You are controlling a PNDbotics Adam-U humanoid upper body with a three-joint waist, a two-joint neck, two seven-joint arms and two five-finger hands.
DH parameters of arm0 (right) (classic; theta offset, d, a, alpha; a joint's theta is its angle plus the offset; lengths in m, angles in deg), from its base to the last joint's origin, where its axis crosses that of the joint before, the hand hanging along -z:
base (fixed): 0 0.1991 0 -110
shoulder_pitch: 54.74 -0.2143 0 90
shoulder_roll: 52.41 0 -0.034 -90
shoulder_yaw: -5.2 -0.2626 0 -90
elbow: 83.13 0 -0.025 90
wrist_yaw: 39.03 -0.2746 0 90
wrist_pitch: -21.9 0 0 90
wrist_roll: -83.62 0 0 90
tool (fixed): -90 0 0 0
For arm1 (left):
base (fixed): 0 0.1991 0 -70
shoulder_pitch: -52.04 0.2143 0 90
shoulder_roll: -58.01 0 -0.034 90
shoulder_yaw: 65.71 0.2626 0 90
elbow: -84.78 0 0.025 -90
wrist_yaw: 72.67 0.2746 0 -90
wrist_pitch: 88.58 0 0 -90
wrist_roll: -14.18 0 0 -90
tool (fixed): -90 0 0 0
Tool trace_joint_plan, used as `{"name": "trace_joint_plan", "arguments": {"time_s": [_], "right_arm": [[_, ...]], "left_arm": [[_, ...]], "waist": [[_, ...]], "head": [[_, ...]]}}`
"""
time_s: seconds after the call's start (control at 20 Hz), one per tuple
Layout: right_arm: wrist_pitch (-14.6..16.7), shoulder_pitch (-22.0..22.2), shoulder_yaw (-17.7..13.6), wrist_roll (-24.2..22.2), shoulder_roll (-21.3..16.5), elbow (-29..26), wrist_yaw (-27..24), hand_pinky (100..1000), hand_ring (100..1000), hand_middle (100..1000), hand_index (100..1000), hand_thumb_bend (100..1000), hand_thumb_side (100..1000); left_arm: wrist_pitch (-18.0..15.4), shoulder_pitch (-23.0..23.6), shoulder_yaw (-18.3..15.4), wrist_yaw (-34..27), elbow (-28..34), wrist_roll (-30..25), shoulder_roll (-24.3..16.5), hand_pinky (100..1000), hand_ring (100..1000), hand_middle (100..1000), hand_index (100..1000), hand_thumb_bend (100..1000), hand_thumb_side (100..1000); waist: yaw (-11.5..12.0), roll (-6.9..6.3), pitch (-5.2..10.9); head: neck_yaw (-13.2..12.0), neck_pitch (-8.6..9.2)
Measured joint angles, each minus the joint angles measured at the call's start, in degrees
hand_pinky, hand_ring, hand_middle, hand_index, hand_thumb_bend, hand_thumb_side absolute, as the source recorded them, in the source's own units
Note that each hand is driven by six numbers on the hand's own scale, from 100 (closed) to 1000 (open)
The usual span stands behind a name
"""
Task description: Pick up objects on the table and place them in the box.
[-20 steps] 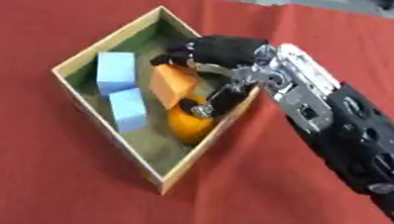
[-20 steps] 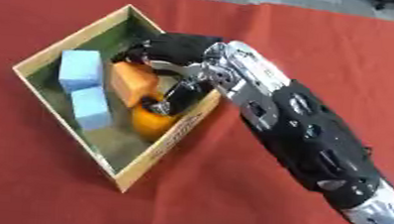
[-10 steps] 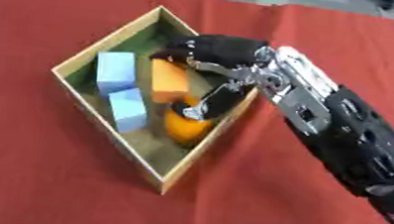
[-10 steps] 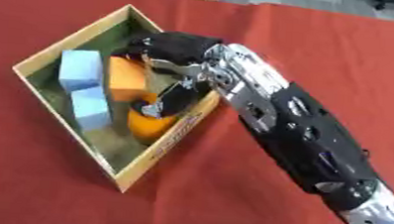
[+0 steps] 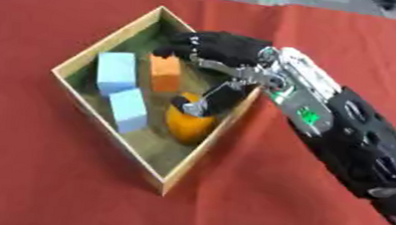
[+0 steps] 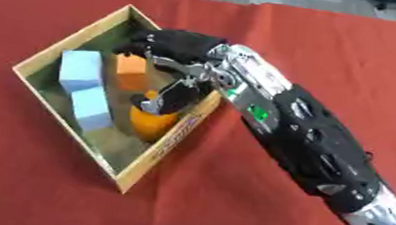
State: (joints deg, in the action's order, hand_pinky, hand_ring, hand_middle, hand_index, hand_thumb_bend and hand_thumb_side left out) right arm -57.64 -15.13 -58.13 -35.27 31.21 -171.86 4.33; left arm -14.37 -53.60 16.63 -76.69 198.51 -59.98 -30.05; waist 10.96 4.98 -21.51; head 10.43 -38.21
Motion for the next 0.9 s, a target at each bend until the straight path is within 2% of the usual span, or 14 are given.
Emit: {"name": "trace_joint_plan", "arguments": {"time_s": [0.35,0.5,0.55,0.65,0.75,0.8,0.85,0.9], "right_arm": [[-1.8,0.0,-0.2,1.9,0.1,0.0,0.1,961,1000,859,1000,100,414],[-2.6,0.0,-1.0,2.6,0.1,-1.8,-0.7,949,1000,841,1000,100,326],[-3.1,0.1,-1.7,3.0,-0.1,-2.8,-1.5,941,990,827,1000,100,256],[-4.4,0.7,-3.8,4.4,-0.7,-6.0,-4.2,927,971,803,996,100,106],[-5.9,2.0,-7.1,7.1,-1.8,-10.2,-9.1,914,953,781,981,100,100],[-6.7,2.8,-8.8,8.7,-2.5,-12.5,-12.2,909,945,774,974,100,205],[-7.4,3.6,-10.5,10.4,-3.2,-14.5,-15.5,901,933,751,958,100,100],[-8.0,4.5,-12.2,12.2,-3.9,-16.5,-18.9,898,927,743,948,100,100]], "left_arm": [[0.0,0.0,0.0,-0.1,0.0,0.0,0.0,942,793,693,851,150,775],[0.0,0.0,0.0,-0.2,0.0,0.0,0.0,942,792,692,851,150,774],[0.0,0.0,0.0,-0.2,0.0,0.0,0.0,942,792,692,851,150,774],[0.0,0.0,0.0,-0.2,0.0,0.0,0.0,942,791,691,851,150,774],[0.0,0.0,0.0,-0.2,0.0,0.2,0.0,942,790,691,850,150,774],[0.1,0.0,-0.1,-0.2,0.0,0.3,0.0,942,790,691,850,150,774],[0.1,0.1,-0.1,-0.2,0.0,0.4,0.0,941,790,691,850,150,773],[0.1,0.1,-0.1,-0.1,0.0,0.4,0.0,941,790,691,850,150,773]], "waist": [[0.0,0.00,0.00],[-0.1,0.00,0.00],[-0.1,0.00,0.00],[-0.3,0.00,0.00],[-0.4,0.00,0.00],[-0.5,0.00,0.00],[-0.7,0.00,0.00],[-0.8,0.00,0.00]], "head": [[0.0,0.00],[-0.1,0.00],[-0.1,0.00],[-0.4,0.00],[-0.8,0.00],[-1.1,0.00],[-1.3,0.00],[-1.6,0.00]]}}
